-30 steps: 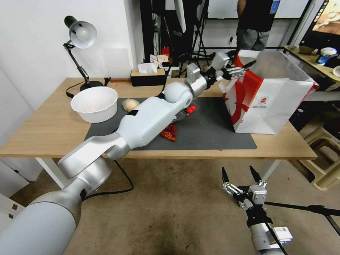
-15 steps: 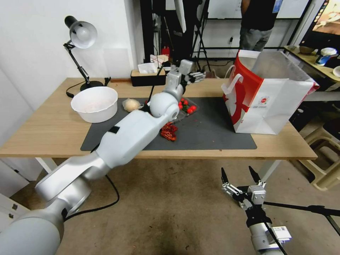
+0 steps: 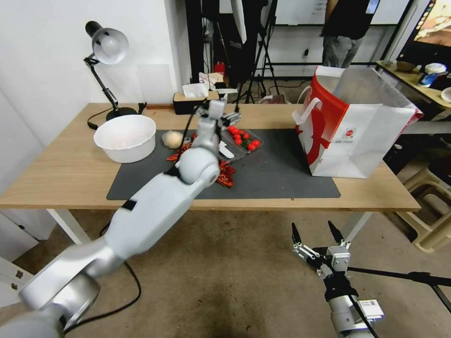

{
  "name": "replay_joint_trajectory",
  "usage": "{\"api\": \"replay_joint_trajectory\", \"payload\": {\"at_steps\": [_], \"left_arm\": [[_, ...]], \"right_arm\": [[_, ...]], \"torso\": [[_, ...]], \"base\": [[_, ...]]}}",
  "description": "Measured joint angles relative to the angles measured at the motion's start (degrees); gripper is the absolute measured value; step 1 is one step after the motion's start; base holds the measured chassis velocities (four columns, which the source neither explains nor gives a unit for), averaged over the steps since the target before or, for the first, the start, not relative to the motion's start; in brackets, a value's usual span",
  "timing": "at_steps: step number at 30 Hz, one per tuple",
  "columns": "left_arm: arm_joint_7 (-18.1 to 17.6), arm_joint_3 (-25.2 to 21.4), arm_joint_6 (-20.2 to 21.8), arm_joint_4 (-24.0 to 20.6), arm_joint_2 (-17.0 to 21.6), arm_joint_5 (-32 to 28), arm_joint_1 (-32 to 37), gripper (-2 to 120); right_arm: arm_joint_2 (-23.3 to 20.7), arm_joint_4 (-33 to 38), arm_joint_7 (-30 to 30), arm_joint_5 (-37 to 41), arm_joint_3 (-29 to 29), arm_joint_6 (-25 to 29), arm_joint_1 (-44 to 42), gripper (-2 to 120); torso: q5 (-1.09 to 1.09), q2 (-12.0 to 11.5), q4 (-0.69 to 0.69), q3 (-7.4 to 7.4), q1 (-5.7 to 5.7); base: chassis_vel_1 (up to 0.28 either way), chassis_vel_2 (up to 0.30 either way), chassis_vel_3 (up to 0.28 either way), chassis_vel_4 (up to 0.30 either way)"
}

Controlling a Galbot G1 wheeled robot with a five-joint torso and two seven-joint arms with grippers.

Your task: Pick up the trash from the table and place it into the takeout bag.

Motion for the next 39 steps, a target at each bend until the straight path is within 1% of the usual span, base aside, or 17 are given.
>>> {"api": "replay_joint_trajectory", "payload": {"at_steps": [1,2,4,5,6,9,10,12,16,17,18,21,22,24,27,32,39], "left_arm": [[0.0,0.0,0.0,0.0,0.0,0.0,0.0,100],[0.0,-0.9,-0.2,-1.4,1.1,0.2,2.1,100],[0.3,-4.9,-0.9,-6.0,5.2,2.4,9.7,100],[0.8,-6.6,-1.5,-7.5,6.1,4.0,12.7,100],[0.8,-6.6,-1.5,-7.5,6.1,4.0,12.7,100],[2.0,-10.0,-2.5,-11.3,7.5,5.4,19.7,100],[2.0,-10.0,-2.5,-11.3,7.5,5.4,19.7,100],[2.9,-12.7,-3.8,-13.4,7.8,7.2,24.8,100],[3.5,-15.0,-5.7,-14.3,7.5,10.5,29.0,100],[3.7,-16.6,-6.3,-15.2,7.0,12.2,31.8,100],[3.7,-17.7,-6.4,-16.2,6.8,13.3,33.8,100],[3.8,-19.3,-6.5,-17.8,6.7,14.7,36.7,100],[3.7,-20.6,-6.9,-19.0,6.7,15.4,39.4,100],[3.6,-21.0,-6.9,-19.4,6.6,15.5,40.0,100],[2.7,-22.6,-7.2,-21.4,6.3,16.9,44.3,100],[2.4,-24.6,-7.2,-23.4,6.4,18.1,48.3,100],[2.2,-27.3,-7.9,-24.3,6.1,18.2,50.4,100]], "right_arm": [[0.0,0.0,0.0,0.0,0.0,0.0,0.0,100],[0.0,0.0,0.0,0.0,0.0,0.0,0.0,100],[0.1,0.2,0.0,0.0,-0.1,-0.1,-0.2,100],[0.2,0.3,0.0,0.0,-0.1,-0.1,-0.3,100],[0.2,0.3,0.0,0.0,-0.1,-0.1,-0.3,100],[0.5,0.5,-0.1,0.0,-0.1,0.0,-0.7,100],[0.5,0.5,-0.1,0.0,-0.1,0.0,-0.7,100],[0.5,0.7,-0.1,0.0,-0.1,0.1,-0.9,100],[0.5,0.8,-0.2,0.0,-0.1,0.4,-1.0,100],[0.5,0.9,-0.3,0.0,-0.1,0.4,-1.1,100],[0.4,1.0,-0.3,0.0,0.0,0.5,-1.1,100],[0.3,1.1,-0.3,-0.1,0.0,0.6,-1.1,100],[0.3,1.1,-0.3,-0.1,-0.1,0.6,-1.0,100],[0.2,1.1,-0.3,-0.1,-0.1,0.6,-1.0,100],[0.2,1.1,-0.4,-0.2,-0.4,0.6,-1.0,100],[0.2,1.1,-0.5,-0.2,-0.4,0.6,-0.9,100],[0.4,1.1,-0.6,-0.2,-0.5,0.7,-0.8,100]], "torso": [[0.00,0.0,0.00,0.00,0.00],[-0.02,0.0,0.00,0.00,0.00],[-0.01,0.0,0.01,0.00,0.00],[0.00,0.0,0.01,0.00,-0.01],[0.00,0.0,0.01,0.00,-0.01],[0.00,0.0,0.00,0.00,0.00],[0.00,0.0,0.00,0.00,0.00],[-0.01,0.0,0.00,0.00,-0.01],[0.00,0.0,0.02,0.00,-0.01],[-0.01,0.0,-0.01,0.00,0.00],[0.00,0.0,-0.01,0.00,0.00],[0.00,0.0,-0.01,0.00,-0.01],[0.00,0.0,0.00,0.00,-0.01],[0.00,0.0,0.01,0.00,-0.01],[0.00,0.0,0.00,0.00,-0.01],[0.00,0.0,0.00,0.00,-0.01],[0.00,0.0,-0.01,0.01,0.00]], "base": [[0.000,0.000,0.000,0.000],[0.000,0.000,0.000,0.000],[0.000,0.000,0.000,0.000],[0.000,0.000,0.000,0.000],[0.000,0.000,0.000,0.000],[0.000,0.000,0.000,0.000],[0.000,0.000,0.000,0.000],[0.000,0.000,0.000,0.000],[0.000,0.000,0.000,0.000],[0.000,0.000,0.000,0.000],[0.000,0.000,0.000,0.000],[0.000,0.000,0.000,0.000],[0.000,0.000,0.000,0.000],[0.000,0.000,0.000,0.000],[0.000,0.000,0.000,0.000],[0.000,0.000,0.000,0.000],[0.000,0.000,0.000,0.000]]}}
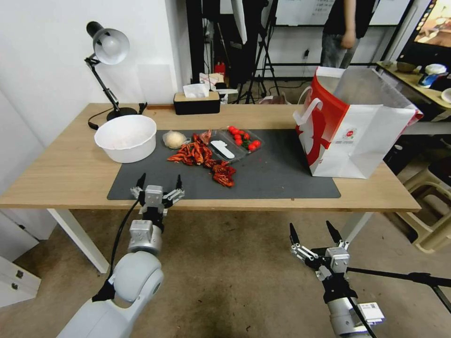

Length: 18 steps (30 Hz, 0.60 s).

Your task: Pick up the trash from the table and place it into the takeout bag.

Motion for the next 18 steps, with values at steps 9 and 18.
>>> {"api": "replay_joint_trajectory", "payload": {"at_steps": [9,18], "left_arm": [[0.2,-1.8,-0.4,-1.3,-0.3,0.4,3.0,100],[0.7,-1.9,-0.9,-1.1,-0.2,0.3,3.3,100]], "right_arm": [[-0.1,0.0,-0.3,0.3,0.0,0.4,0.1,100],[-0.2,0.0,-0.3,0.4,0.1,0.4,0.1,100]], "torso": [[0.00,0.0,0.01,0.00,0.00],[0.01,0.0,0.01,0.00,0.01]], "base": [[0.000,0.000,0.000,0.000],[0.000,0.000,0.000,0.000]]}}
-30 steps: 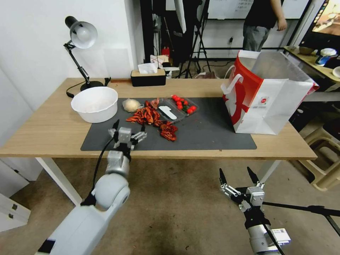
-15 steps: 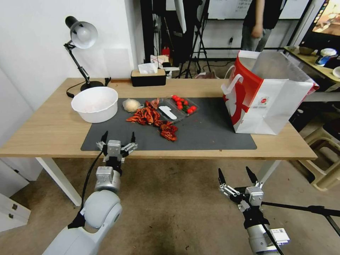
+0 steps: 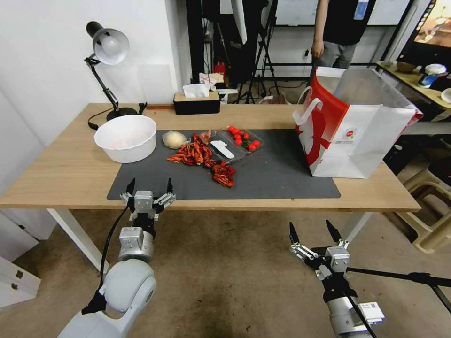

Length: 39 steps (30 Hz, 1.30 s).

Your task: Pick up the trash from the table and place it into the takeout bag.

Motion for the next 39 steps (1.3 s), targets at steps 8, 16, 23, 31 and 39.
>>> {"api": "replay_joint_trajectory", "payload": {"at_steps": [8,16,23,31,39], "left_arm": [[1.5,1.1,-0.2,2.3,-0.2,-1.3,-3.5,100],[3.8,3.7,0.4,5.8,0.4,-3.4,-10.3,100],[4.9,6.6,2.6,9.1,0.7,-7.4,-18.8,100],[5.1,10.6,4.6,14.4,-0.6,-10.6,-26.2,100],[3.7,15.6,6.3,20.9,-2.8,-12.1,-34.0,100]], "right_arm": [[0.1,0.0,0.0,-0.1,0.0,0.0,0.0,100],[0.2,0.1,0.0,-0.3,0.0,0.0,-0.1,100],[0.2,0.3,0.0,-0.4,0.1,-0.2,-0.1,100],[0.3,0.3,0.0,-0.5,0.2,-0.4,0.0,100],[0.4,0.2,0.1,-0.5,0.5,-0.5,-0.2,100]], "torso": [[0.00,0.0,0.00,0.00,0.00],[-0.01,0.0,0.00,0.00,0.00],[0.00,0.0,0.00,0.00,0.00],[0.00,0.0,0.00,0.01,0.00],[0.01,0.0,0.00,0.00,0.00]], "base": [[0.000,0.000,0.000,0.000],[0.000,0.000,0.000,0.000],[0.000,0.000,0.000,0.000],[0.000,0.000,0.000,0.000],[0.000,0.000,0.000,0.000]]}}
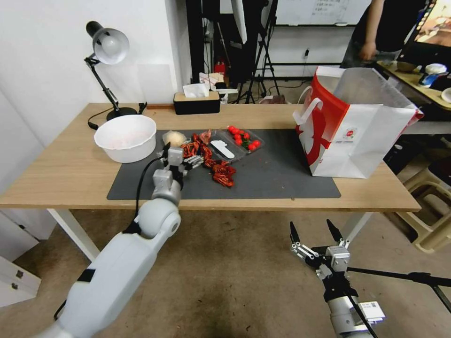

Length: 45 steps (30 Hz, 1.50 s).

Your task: Pick up the trash from the table and place it into the takeout bag.

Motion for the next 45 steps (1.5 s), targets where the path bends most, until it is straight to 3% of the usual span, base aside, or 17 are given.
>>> {"api": "replay_joint_trajectory", "payload": {"at_steps": [7,17,35,45], "left_arm": [[-1.8,2.3,2.1,6.0,-2.0,-0.2,-5.7,100],[-7.4,4.0,7.9,15.1,-5.0,-2.6,-13.3,100],[-11.9,3.9,13.0,22.2,-7.3,-6.2,-18.2,100],[-12.5,3.7,14.8,23.7,-7.7,-8.1,-20.0,100]], "right_arm": [[0.1,0.0,0.0,0.0,0.5,0.1,-0.4,100],[0.5,-0.5,0.0,0.0,0.5,0.2,-0.3,100],[0.8,-0.9,-0.1,0.0,0.3,0.6,-0.3,100],[0.9,-1.0,-0.2,0.0,0.1,0.7,-0.1,100]], "torso": [[-0.01,0.0,0.00,0.00,0.00],[0.00,0.0,0.00,0.00,0.00],[-0.02,0.0,0.00,0.00,0.00],[-0.01,0.0,0.00,0.00,0.00]], "base": [[0.000,0.000,0.000,0.000],[0.000,0.000,0.000,0.000],[0.000,0.000,0.000,0.000],[0.000,0.000,0.000,0.000]]}}
